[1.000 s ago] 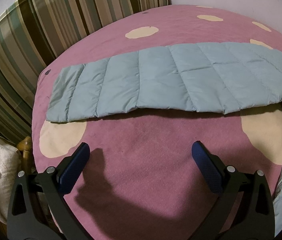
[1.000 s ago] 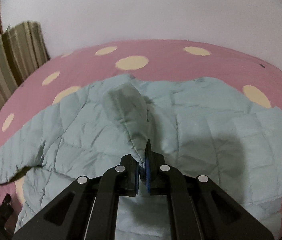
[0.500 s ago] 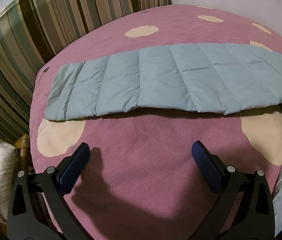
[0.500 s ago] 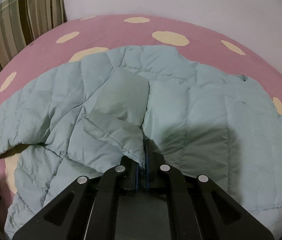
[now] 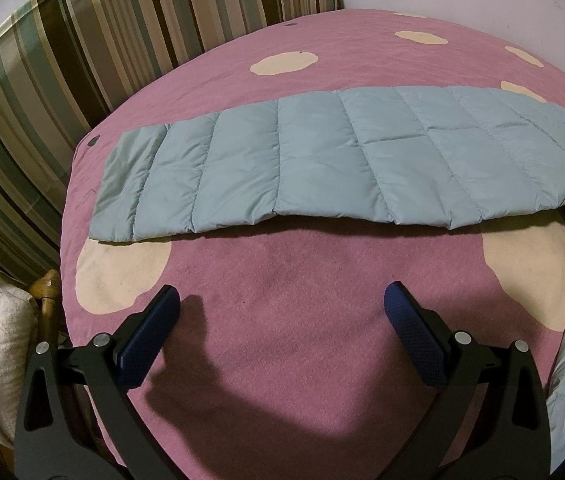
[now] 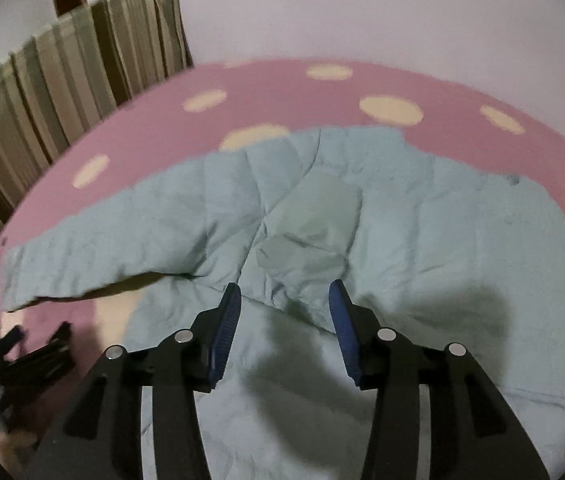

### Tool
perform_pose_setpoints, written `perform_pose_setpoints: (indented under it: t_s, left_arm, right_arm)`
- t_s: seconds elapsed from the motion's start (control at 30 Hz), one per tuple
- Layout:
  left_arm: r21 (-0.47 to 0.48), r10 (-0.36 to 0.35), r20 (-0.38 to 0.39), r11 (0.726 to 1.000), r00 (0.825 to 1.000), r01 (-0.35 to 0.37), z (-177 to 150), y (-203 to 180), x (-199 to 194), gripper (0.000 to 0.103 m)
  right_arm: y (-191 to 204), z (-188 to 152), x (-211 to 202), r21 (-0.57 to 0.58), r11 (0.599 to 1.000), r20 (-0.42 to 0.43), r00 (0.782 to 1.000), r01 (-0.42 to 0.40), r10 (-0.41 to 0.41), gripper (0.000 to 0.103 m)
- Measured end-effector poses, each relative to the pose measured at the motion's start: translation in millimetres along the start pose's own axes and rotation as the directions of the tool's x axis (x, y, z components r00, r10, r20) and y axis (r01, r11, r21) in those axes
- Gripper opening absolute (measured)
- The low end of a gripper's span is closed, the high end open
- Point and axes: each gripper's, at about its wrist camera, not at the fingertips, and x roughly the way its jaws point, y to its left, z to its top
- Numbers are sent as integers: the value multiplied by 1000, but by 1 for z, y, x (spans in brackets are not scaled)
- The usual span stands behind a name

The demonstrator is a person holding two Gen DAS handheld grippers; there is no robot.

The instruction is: Fold large clothes

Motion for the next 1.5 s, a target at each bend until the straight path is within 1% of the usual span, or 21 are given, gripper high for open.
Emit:
perform_pose_setpoints:
  t_s: [0.07, 0.13, 0.17, 0.2, 0.23, 0.33, 0.43, 0.47, 0.57, 0.67, 0.73, 0.77, 0.87, 1.03, 1.13, 1.2, 1.27, 1.33, 1.43, 1.47, 1.5]
  left_arm:
    - [-1, -1, 0, 1000, 1000, 1, 0, 0, 0, 101]
    - [-2, -1, 0, 1000, 1000, 1, 0, -1, 0, 101]
    - [-1, 0, 0, 1000, 1000, 0, 0, -1, 0, 101]
    - [0, 1, 0, 1000, 1000, -1, 0, -1, 0, 101]
    - [1, 2, 1, 1000, 1000, -2, 0, -1, 0, 101]
    - [-1, 0, 0, 1000, 1000, 0, 0, 0, 0, 101]
    - [2, 3, 0, 1000, 1000, -3, 0, -1, 0, 101]
    - [3, 5, 1, 1000, 1000, -5, 0, -1, 0, 101]
    - [11, 16, 4, 1000, 1000, -16, 1, -1, -1, 101]
    - [18, 24, 6, 1000, 1000, -24, 1, -2, -2, 101]
    - [18, 25, 7, 1000, 1000, -25, 1, 0, -2, 101]
    - [18, 24, 7, 1000, 1000, -25, 1, -2, -2, 101]
    - [18, 25, 6, 1000, 1000, -25, 1, -1, -2, 101]
    - [18, 25, 6, 1000, 1000, -25, 1, -2, -2, 101]
    - [18, 25, 6, 1000, 1000, -25, 1, -2, -2, 101]
    - [19, 26, 7, 999, 1000, -26, 1, -2, -2, 101]
    - [19, 26, 7, 999, 1000, -26, 1, -3, -2, 101]
    - [21, 28, 6, 999, 1000, -28, 1, -2, -2, 101]
    - [19, 25, 7, 1000, 1000, -25, 2, 0, -3, 101]
    - [19, 25, 6, 1000, 1000, -25, 2, -2, -3, 101]
    - [17, 22, 4, 1000, 1000, -23, 2, -1, -2, 101]
  right_arm:
    - [-20, -4, -27, 17, 999, 45, 998, 35, -35, 45]
    - [-53, -9, -45, 65, 995, 66, 994, 81, -86, 36]
    - [-79, -13, -54, 107, 986, 62, 989, 125, -132, 33]
    - [-102, -18, -59, 146, 976, 56, 984, 162, -171, 27]
    - [-135, -26, -64, 210, 954, 35, 974, 212, -224, 22]
    - [-204, -50, -71, 348, 890, -30, 952, 296, -305, 19]
    - [-243, -74, -65, 384, 846, -103, 928, 369, -358, 19]
    - [-253, -80, -60, 396, 838, -126, 926, 376, -356, 19]
    - [-270, -94, -41, 395, 826, -180, 915, 402, -360, 19]
    - [-273, -94, -34, 386, 832, -170, 917, 400, -362, 19]
    - [-271, -90, -41, 385, 833, -172, 918, 397, -358, 19]
    - [-271, -87, -45, 397, 834, -169, 924, 383, -344, 19]
    - [-279, -82, -66, 453, 827, -110, 942, 332, -318, 19]
    - [-302, -55, -61, 493, 812, -58, 942, 314, -329, 19]
    - [-311, -43, -46, 482, 812, -60, 937, 330, -345, 19]
    - [-316, -37, -30, 471, 809, -89, 931, 352, -354, 19]
    - [-323, -39, -11, 466, 805, -142, 929, 367, -341, 19]
    - [-324, -42, 0, 457, 805, -158, 925, 379, -346, 19]
    - [-318, -38, -9, 434, 809, -145, 918, 395, -370, 19]
    - [-315, -37, -19, 438, 808, -137, 918, 393, -372, 20]
    - [-313, -39, -31, 446, 805, -124, 918, 391, -377, 23]
